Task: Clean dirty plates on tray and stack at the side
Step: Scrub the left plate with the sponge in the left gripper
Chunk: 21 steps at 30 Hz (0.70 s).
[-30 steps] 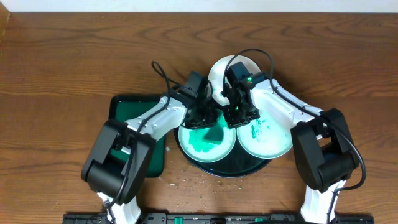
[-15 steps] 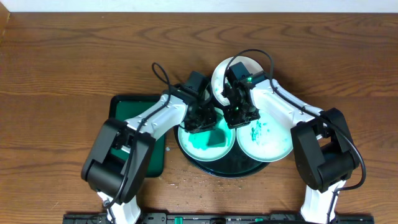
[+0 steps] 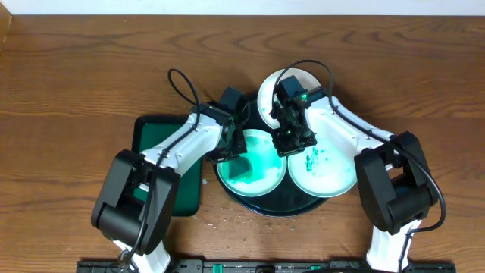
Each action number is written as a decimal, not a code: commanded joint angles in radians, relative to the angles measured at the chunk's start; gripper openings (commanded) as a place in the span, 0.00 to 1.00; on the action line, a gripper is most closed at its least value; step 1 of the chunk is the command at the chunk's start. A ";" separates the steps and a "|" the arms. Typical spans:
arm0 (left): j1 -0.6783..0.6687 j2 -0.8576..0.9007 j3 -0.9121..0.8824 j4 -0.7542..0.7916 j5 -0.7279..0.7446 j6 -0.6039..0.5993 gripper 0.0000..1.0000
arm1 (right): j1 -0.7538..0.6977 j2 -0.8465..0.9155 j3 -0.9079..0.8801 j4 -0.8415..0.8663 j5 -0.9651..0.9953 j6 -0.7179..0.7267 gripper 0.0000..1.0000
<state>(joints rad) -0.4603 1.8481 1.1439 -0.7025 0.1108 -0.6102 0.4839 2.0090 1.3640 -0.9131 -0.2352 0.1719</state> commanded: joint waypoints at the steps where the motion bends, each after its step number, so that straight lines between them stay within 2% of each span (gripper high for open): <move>1: 0.043 0.066 -0.055 -0.031 -0.402 -0.039 0.07 | 0.014 0.006 -0.003 0.000 -0.009 -0.012 0.01; 4: 0.042 0.066 -0.055 -0.042 -0.467 -0.086 0.06 | 0.014 0.006 -0.003 0.000 -0.009 -0.012 0.01; 6: 0.042 0.066 -0.055 -0.029 -0.457 -0.068 0.07 | 0.014 0.006 -0.003 -0.004 -0.009 -0.012 0.01; 8: 0.042 0.066 -0.055 0.009 -0.379 0.029 0.07 | 0.014 0.006 -0.003 -0.008 -0.009 -0.012 0.01; 10: 0.042 0.066 -0.055 0.060 -0.241 0.149 0.07 | 0.014 0.006 -0.003 -0.013 -0.009 -0.012 0.01; 13: 0.037 0.066 -0.055 0.124 -0.035 0.257 0.07 | 0.014 0.006 -0.003 -0.017 -0.009 -0.012 0.01; 16: 0.023 0.066 -0.055 0.161 0.100 0.304 0.07 | 0.014 0.006 -0.003 -0.021 -0.009 -0.012 0.01; 21: -0.010 0.066 -0.055 0.170 0.165 0.304 0.07 | 0.014 0.006 -0.003 -0.024 -0.009 -0.012 0.01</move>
<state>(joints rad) -0.4294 1.8511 1.1309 -0.5396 0.1257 -0.3523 0.5034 2.0090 1.3666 -0.9260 -0.2996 0.1764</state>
